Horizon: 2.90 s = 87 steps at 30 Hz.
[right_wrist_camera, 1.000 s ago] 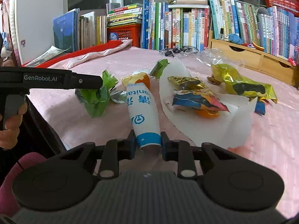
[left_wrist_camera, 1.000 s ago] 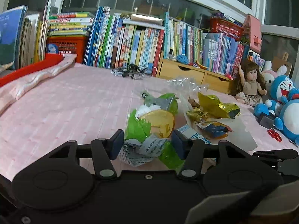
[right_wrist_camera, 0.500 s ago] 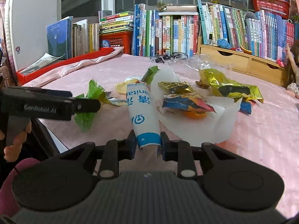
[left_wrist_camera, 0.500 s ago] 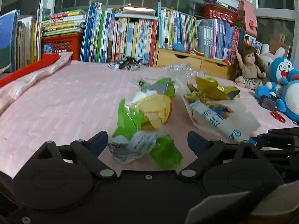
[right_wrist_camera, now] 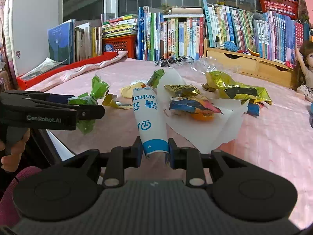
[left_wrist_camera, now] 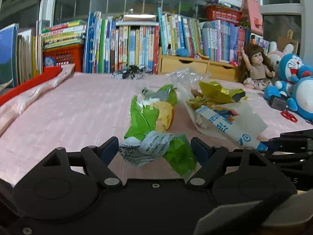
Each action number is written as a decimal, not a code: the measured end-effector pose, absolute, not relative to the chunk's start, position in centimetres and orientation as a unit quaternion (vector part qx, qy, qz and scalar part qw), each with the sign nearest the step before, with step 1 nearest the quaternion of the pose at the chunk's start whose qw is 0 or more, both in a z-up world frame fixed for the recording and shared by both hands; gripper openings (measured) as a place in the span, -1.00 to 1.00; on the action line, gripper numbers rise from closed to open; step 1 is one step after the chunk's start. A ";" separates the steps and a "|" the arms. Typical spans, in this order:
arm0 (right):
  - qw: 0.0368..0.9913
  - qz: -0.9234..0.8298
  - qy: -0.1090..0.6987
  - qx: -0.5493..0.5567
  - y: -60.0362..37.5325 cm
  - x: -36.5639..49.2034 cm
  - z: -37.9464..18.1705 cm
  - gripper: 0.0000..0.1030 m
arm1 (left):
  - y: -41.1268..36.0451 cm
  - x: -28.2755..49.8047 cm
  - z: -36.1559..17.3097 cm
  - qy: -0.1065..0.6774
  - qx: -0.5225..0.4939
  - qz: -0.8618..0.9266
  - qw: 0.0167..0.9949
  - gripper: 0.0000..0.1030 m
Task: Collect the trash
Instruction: 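Carry both held items below the bed edge and release into the black bag, then raise both open tools back over the bed toward the remaining trash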
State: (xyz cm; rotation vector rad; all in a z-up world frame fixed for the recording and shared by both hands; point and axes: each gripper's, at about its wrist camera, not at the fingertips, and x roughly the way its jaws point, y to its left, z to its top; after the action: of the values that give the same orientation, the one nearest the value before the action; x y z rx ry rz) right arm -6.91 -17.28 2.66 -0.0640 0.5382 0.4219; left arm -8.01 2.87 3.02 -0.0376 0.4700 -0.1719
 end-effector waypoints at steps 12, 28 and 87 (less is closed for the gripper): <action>0.944 0.203 0.258 -0.008 -18.1 -12.4 3.7 -0.37 | 3.4 -13.7 4.5 0.234 -0.030 -0.117 0.965 0.53; 0.910 0.175 0.374 0.036 -18.9 -17.6 -1.0 -0.35 | 2.5 -18.5 -1.1 0.389 -0.038 -0.158 0.907 0.53; 0.957 0.157 0.238 0.041 -21.5 -11.9 5.6 0.72 | 3.1 -13.5 6.6 0.254 -0.026 -0.149 0.955 0.97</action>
State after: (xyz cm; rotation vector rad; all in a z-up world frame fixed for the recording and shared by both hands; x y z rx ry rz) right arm -11.93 -21.46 5.61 0.0836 0.4839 0.3191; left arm -13.54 3.10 6.64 -0.0523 0.5148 -0.3028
